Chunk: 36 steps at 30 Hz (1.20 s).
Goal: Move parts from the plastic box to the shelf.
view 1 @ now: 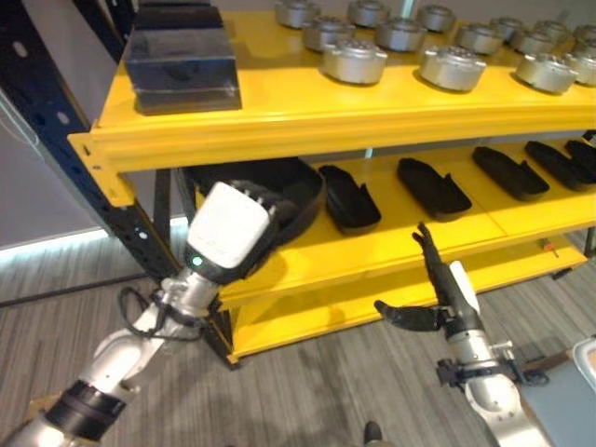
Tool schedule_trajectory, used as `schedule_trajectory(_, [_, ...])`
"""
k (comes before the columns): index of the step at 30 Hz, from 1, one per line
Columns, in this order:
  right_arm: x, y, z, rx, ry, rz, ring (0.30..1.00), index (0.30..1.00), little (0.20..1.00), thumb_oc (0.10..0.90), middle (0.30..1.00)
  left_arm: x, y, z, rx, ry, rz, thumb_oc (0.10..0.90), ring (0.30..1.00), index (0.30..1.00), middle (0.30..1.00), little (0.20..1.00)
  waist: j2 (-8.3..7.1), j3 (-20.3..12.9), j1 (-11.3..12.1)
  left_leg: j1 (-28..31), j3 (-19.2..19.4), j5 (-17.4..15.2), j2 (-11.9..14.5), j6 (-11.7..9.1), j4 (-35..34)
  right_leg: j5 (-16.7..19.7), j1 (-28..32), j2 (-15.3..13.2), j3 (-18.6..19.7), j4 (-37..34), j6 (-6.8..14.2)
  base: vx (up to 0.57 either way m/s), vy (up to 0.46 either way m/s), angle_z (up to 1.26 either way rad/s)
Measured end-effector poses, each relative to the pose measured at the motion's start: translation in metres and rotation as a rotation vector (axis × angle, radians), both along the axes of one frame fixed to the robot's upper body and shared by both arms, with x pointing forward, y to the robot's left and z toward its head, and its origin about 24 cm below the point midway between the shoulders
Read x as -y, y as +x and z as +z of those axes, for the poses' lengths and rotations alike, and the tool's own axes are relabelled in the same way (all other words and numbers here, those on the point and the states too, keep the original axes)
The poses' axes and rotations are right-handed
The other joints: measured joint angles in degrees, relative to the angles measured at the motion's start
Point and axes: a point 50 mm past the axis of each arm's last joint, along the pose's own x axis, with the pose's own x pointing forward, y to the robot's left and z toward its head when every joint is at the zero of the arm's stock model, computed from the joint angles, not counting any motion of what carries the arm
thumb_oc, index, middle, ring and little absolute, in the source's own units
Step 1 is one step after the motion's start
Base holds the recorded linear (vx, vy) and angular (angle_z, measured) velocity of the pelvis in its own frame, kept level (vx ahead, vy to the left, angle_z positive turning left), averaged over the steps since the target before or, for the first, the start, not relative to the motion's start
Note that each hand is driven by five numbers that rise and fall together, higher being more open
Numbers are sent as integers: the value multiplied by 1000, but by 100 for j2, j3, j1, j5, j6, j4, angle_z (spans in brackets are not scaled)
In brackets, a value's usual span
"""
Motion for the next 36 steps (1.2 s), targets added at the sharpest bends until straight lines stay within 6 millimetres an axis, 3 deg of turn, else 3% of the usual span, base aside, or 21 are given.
schedule_trajectory(11, [5,-2,0,-13,-35,10,1000,1000,1000,900,1000,0,1,-4,-28,176,-36,400,300,300,300,300,290,67,-167,301,249,110,16,-28,-311,6,-2,62,179,-16,3,-3,-28,-9])
schedule_trajectory(17, [9,-6,-4,-35,-59,12,1000,1000,1000,900,1000,-14,6,-9,-58,373,-28,400,300,300,300,300,415,207,-215,297,295,137,95,-68,-341,35,-66,160,237,-34,-16,-33,-7,-6])
schedule_trajectory(21, [9,-6,-1,-27,-90,45,1000,1000,1000,900,1000,-40,25,8,-26,585,59,400,300,300,300,300,602,628,-235,136,298,202,99,-63,-340,76,-257,165,264,9,-33,-74,15,-2])
schedule_trajectory(25, [7,1,6,5,-103,68,1000,1000,1000,900,1000,-70,40,-10,-100,728,172,400,300,300,300,300,678,1037,-369,-31,296,228,96,-58,-306,78,-464,158,291,110,-36,-74,41,-1])
schedule_trajectory(27, [7,3,9,20,-110,77,1000,1000,1000,900,1000,-76,44,-15,-121,760,191,400,300,300,300,300,689,1107,-371,-69,303,229,95,-58,-305,78,-517,158,301,121,-37,-69,28,-2])
schedule_trajectory(31, [3,11,20,79,-114,103,1000,1000,1000,900,1000,-82,56,-18,-115,738,287,400,300,300,300,300,691,1273,-348,-152,300,237,97,-59,-246,71,-640,156,336,213,-41,-77,21,-4])
schedule_trajectory(33, [1,16,27,114,-114,114,1000,1000,1000,900,1000,-83,62,-12,-80,690,333,400,300,300,300,300,666,1519,-338,-381,280,235,101,-46,-91,39,-903,144,390,434,-56,-72,3,0])
schedule_trajectory(35, [3,15,27,112,-120,109,1000,1000,1000,900,1000,-88,64,-15,-78,503,442,400,300,300,300,300,605,1682,-349,-466,279,231,107,-32,23,23,-1030,135,442,568,-63,-38,-8,-4])
schedule_trajectory(36, [3,15,27,111,-121,107,1000,1000,1000,900,1000,-89,64,-15,-79,501,448,400,300,300,300,300,585,1694,-350,-471,279,230,108,-31,35,23,-1032,135,445,578,-63,-13,-2,-4])
